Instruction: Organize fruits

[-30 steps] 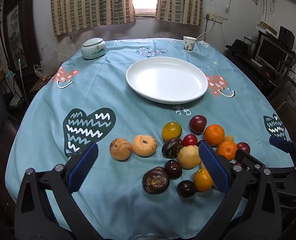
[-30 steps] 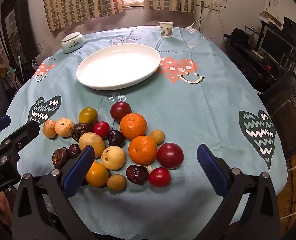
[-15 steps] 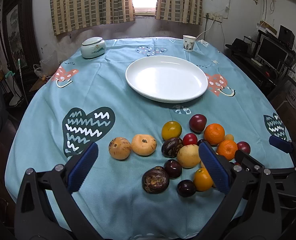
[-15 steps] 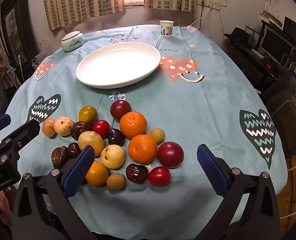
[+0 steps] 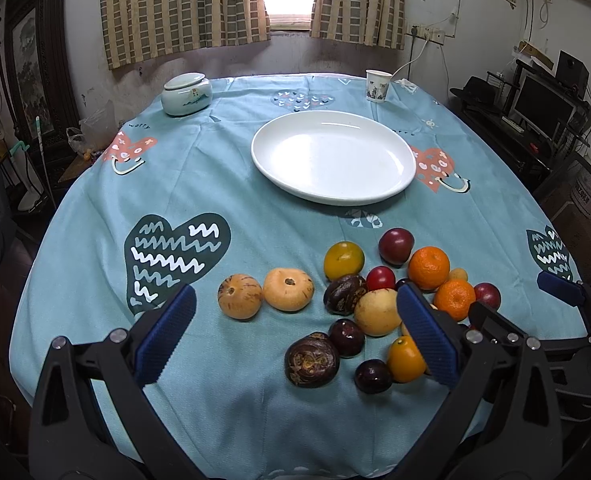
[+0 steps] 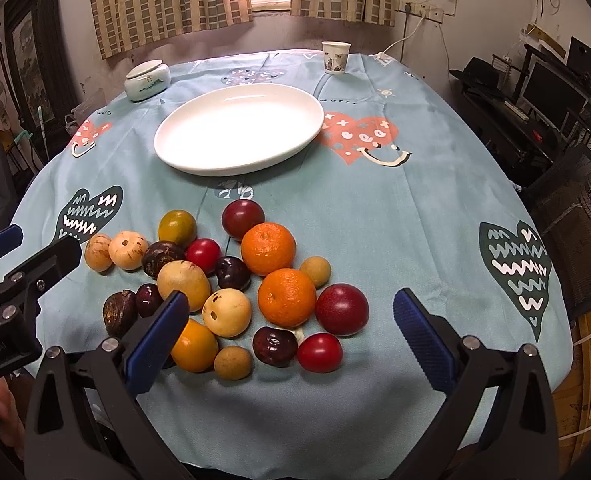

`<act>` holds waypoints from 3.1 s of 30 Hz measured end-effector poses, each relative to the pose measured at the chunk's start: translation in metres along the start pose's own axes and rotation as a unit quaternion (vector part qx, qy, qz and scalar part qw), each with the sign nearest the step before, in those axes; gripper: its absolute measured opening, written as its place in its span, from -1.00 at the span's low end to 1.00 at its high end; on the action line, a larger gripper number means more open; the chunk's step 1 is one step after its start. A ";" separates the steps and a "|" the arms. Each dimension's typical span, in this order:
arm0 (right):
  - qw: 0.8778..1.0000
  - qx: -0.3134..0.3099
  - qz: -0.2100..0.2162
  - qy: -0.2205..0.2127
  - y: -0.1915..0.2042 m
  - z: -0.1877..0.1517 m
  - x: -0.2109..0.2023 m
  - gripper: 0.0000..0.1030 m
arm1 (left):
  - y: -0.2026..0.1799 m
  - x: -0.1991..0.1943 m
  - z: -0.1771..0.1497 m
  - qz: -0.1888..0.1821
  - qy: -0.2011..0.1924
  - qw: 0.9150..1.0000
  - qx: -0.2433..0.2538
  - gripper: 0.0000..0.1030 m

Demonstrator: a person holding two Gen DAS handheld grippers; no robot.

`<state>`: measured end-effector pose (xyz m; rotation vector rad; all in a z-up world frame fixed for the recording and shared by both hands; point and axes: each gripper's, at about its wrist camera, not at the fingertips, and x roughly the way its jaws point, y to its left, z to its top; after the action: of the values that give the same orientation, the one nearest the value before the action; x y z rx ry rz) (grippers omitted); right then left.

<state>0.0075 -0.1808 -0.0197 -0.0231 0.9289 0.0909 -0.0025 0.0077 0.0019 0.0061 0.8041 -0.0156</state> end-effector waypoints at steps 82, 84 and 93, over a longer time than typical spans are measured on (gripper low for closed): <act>0.990 -0.020 0.140 -0.015 -0.018 -0.014 0.013 -0.38 | 0.024 0.033 -0.037 -0.096 0.044 0.994 -0.010 -0.19; 0.989 -0.025 0.146 -0.015 -0.011 -0.007 0.016 -0.38 | 0.027 0.032 -0.032 -0.099 0.040 0.994 -0.013 -0.19; 0.986 -0.044 0.164 0.000 0.003 0.036 0.044 -0.38 | 0.030 0.049 0.008 -0.096 0.042 0.994 -0.004 -0.19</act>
<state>0.0622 -0.1729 -0.0334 0.0482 0.9214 0.4370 0.0381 0.0367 -0.0280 -0.0786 0.8865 -0.1961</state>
